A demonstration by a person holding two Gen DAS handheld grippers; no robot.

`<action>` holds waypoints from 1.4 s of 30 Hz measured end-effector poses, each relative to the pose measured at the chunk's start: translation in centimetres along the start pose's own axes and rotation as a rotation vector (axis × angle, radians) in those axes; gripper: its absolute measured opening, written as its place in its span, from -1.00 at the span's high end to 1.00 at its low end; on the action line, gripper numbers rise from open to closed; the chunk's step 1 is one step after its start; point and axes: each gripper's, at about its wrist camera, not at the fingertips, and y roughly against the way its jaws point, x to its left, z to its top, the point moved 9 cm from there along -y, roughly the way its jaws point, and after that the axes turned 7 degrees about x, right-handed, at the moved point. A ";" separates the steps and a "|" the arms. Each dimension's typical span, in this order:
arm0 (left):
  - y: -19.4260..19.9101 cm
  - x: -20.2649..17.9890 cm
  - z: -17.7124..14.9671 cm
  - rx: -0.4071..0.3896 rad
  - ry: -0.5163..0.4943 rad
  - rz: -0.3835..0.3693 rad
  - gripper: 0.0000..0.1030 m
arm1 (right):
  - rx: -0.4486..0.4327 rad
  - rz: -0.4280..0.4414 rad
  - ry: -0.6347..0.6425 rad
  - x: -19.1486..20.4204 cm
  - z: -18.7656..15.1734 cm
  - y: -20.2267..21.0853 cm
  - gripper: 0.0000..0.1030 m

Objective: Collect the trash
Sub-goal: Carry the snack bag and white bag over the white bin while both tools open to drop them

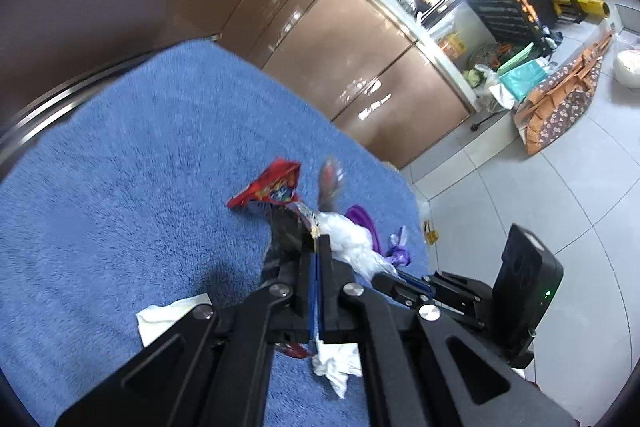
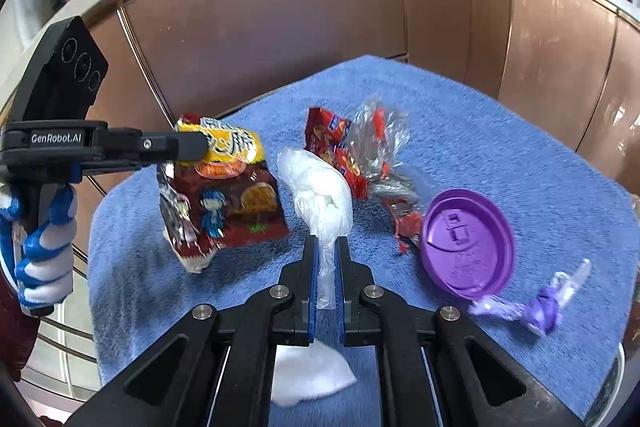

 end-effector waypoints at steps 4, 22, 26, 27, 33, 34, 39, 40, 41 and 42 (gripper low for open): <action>3.0 -1.9 0.7 -0.062 -0.006 0.012 1.00 | -0.053 -0.015 -0.018 -0.7 -0.9 3.2 0.86; 1.0 -20.6 1.3 -0.051 -0.207 -0.055 1.00 | -0.263 -0.206 -0.291 -13.8 -9.3 18.6 0.86; -3.8 -25.7 0.0 0.012 -0.258 -0.084 1.00 | -0.284 -0.272 -0.381 -18.3 -12.2 20.9 0.86; -5.2 -27.0 -0.4 0.029 -0.271 -0.092 1.00 | -0.288 -0.291 -0.408 -19.7 -13.1 21.4 0.86; -15.9 -35.3 -3.8 0.172 -0.366 -0.126 1.00 | -0.322 -0.364 -0.596 -27.1 -18.6 23.0 0.86; -17.8 -36.5 -4.5 0.199 -0.381 -0.132 1.00 | -0.319 -0.379 -0.620 -28.2 -19.5 22.9 0.86; -27.4 -41.0 -7.8 0.325 -0.435 -0.129 1.00 | -0.282 -0.439 -0.713 -33.3 -23.1 21.9 0.86; -29.4 -41.6 -8.6 0.350 -0.446 -0.120 1.00 | -0.272 -0.451 -0.732 -34.3 -23.9 21.5 0.86; -30.9 -41.9 -9.1 0.366 -0.455 -0.111 1.00 | -0.264 -0.458 -0.747 -35.1 -24.3 21.2 0.86; -32.9 -42.4 -9.8 0.387 -0.467 -0.097 1.00 | -0.252 -0.465 -0.766 -36.1 -25.1 20.7 0.86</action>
